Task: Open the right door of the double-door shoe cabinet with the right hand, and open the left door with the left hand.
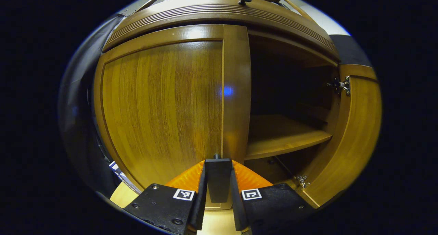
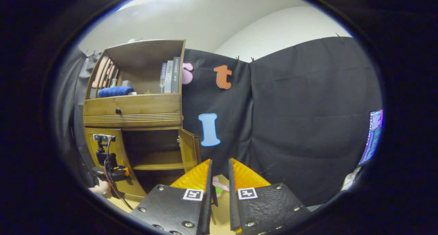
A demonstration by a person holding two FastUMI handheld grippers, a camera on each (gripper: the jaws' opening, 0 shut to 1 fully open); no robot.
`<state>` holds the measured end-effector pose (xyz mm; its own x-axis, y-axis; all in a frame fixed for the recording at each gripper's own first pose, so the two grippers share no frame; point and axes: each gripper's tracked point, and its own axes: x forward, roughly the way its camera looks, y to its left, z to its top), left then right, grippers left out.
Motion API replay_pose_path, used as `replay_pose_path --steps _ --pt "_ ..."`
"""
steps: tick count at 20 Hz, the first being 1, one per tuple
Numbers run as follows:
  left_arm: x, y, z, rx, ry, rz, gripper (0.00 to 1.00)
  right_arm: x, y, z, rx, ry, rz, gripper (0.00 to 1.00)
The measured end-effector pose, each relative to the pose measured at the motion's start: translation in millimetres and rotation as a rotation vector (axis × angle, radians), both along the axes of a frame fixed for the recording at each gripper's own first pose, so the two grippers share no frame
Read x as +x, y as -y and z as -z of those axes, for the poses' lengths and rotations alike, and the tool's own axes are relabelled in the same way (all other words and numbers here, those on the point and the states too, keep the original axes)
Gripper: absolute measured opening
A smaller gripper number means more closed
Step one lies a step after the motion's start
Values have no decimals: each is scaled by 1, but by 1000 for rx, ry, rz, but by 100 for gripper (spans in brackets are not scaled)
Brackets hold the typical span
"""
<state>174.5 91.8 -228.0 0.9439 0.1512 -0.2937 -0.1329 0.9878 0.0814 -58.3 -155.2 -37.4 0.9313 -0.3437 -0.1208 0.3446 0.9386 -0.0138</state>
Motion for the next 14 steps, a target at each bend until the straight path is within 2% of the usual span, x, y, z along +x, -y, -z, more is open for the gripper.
replay_pose_path --steps 2,4,12,14 --pt "-5 1 0 -12 1 -1 35 -1 -3 2 2 -6 -11 25" --pt "-10 2 -1 -15 6 3 31 1 -5 4 5 -11 -23 22" --pt "-45 2 -6 -45 21 24 31 5 -18 9 23 -22 -87 22" --pt "-58 0 -8 -39 30 27 34 7 -24 11 26 -28 -110 22"
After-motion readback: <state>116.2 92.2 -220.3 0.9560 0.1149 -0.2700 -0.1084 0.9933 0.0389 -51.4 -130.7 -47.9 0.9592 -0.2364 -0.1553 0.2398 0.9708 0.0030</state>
